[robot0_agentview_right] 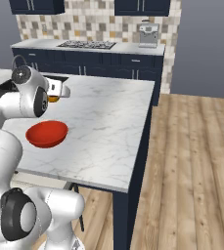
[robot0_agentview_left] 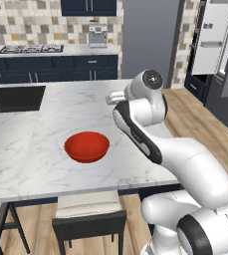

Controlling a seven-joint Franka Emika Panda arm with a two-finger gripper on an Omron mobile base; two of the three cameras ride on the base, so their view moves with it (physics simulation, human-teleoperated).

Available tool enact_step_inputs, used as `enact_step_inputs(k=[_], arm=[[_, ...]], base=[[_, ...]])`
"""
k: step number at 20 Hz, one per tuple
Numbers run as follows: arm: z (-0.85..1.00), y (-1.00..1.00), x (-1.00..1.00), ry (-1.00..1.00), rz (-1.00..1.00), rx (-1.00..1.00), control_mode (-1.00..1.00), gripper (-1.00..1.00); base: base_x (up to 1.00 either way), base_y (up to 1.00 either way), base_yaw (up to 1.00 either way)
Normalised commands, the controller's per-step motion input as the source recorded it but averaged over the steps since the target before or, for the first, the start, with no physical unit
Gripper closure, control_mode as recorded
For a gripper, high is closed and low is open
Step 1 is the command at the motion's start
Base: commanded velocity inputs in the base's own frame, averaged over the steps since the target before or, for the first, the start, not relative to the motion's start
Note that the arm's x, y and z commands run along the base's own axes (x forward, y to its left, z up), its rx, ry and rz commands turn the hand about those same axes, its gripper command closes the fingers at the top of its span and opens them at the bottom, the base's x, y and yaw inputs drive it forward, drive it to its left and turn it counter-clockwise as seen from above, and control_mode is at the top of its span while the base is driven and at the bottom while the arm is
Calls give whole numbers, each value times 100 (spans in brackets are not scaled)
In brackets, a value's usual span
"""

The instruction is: Retrieve the orange and apple from the fridge and place them into the bowl on the dining table.

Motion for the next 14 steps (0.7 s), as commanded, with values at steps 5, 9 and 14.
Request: enact_step_inputs(k=[5,9,14], arm=[[-41,40,0,36,0,1,-100,100],[-42,33,0,27,0,4,-100,100],[-57,36,0,15,0,1,-100,100]], base=[[0,0,0],[0,0,0],[0,0,0]])
